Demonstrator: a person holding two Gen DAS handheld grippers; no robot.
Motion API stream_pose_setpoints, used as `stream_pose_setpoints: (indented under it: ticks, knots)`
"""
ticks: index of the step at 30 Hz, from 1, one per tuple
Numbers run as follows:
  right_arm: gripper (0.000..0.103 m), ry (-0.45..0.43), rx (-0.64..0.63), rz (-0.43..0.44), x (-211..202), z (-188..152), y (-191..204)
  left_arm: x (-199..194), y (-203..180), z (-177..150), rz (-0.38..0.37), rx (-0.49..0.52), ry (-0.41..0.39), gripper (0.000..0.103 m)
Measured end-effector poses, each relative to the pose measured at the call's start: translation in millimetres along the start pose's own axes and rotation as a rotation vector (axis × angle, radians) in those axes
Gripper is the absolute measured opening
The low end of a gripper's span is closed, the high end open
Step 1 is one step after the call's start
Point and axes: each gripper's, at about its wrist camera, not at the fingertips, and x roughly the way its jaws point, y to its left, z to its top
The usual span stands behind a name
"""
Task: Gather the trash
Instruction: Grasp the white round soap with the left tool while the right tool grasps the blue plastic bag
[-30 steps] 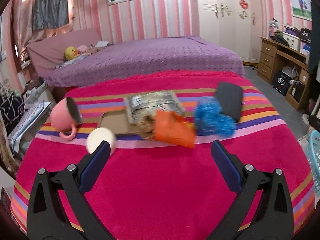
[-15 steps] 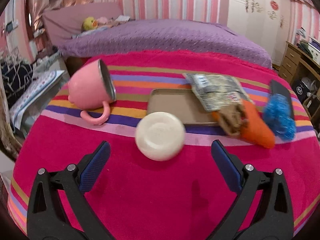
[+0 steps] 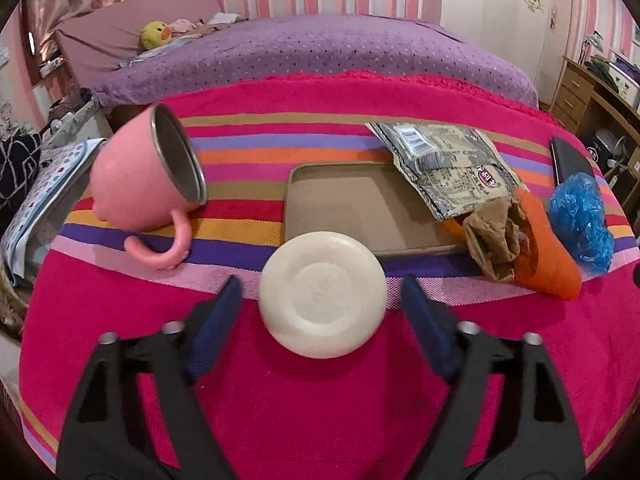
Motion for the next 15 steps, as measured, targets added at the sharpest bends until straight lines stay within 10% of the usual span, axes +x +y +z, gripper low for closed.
stream_pose_setpoints:
  ticks: [12, 15]
  knots:
    - [0.096, 0.017, -0.100, 0.027, 24.9, 13.6, 42.7, -16.5, 3.8, -9.8, 0.031, -0.022, -0.041, 0.061]
    - [0.078, 0.019, -0.136, 0.045, 32.2, 20.8, 57.3, -34.7, 2.8, -15.4, 0.052, -0.010, -0.078, 0.061]
